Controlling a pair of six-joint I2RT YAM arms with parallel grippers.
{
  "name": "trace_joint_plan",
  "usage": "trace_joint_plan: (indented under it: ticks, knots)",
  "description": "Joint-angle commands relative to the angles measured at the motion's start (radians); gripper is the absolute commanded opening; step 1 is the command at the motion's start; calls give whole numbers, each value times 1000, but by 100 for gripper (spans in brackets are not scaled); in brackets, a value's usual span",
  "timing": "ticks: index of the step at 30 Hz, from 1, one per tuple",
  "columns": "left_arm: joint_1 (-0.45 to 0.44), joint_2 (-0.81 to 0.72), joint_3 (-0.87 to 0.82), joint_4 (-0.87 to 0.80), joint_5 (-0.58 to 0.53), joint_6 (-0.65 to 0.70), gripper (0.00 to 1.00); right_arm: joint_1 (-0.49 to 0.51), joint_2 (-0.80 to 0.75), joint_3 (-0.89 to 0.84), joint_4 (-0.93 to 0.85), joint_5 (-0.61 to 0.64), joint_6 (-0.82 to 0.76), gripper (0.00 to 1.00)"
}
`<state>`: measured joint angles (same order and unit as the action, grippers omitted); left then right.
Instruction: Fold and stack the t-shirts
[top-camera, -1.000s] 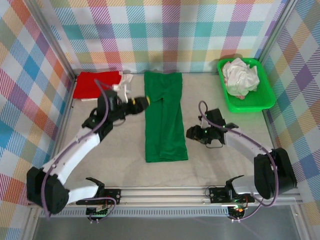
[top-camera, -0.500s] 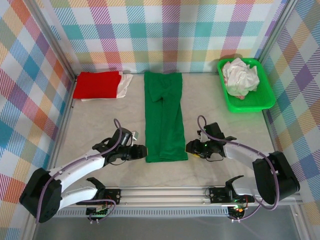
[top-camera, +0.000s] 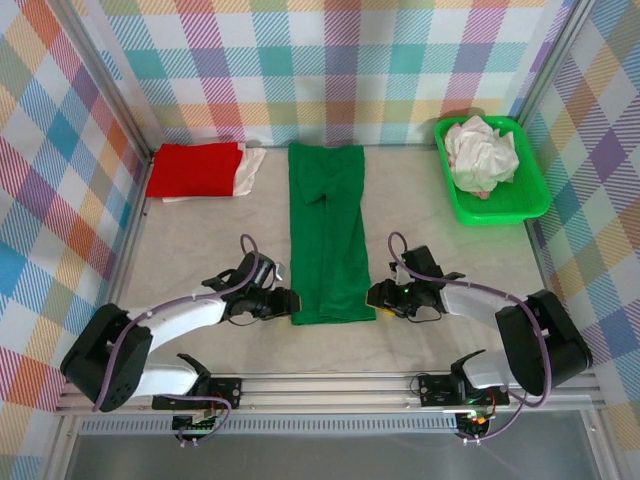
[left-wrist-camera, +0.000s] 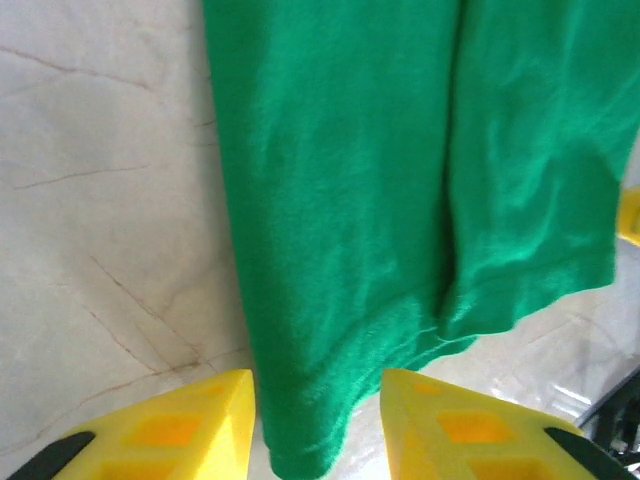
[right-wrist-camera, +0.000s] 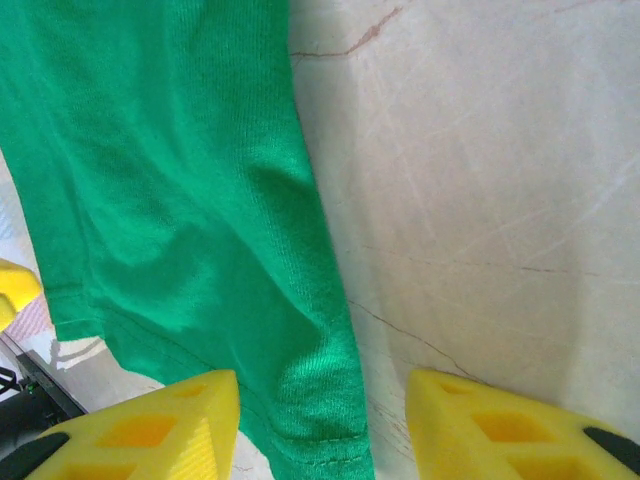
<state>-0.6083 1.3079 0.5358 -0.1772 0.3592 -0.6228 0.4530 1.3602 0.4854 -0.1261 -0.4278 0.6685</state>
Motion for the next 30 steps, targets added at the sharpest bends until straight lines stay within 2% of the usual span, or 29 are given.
trace_joint_plan:
  ticks: [1,11,23,30]
  knots:
    - [-17,26,12,32,23,-17,37,19,22,-12,45,-4,6,48]
    - [-70,64,-10,133,17,-70,33,28,89,15,25,10,-7,47]
    - [-86,24,-26,20,-25,-83,29,35,65,24,16,18,-11,48]
    - [-85,13,-31,3,-42,-87,31,36,75,28,20,14,-15,48]
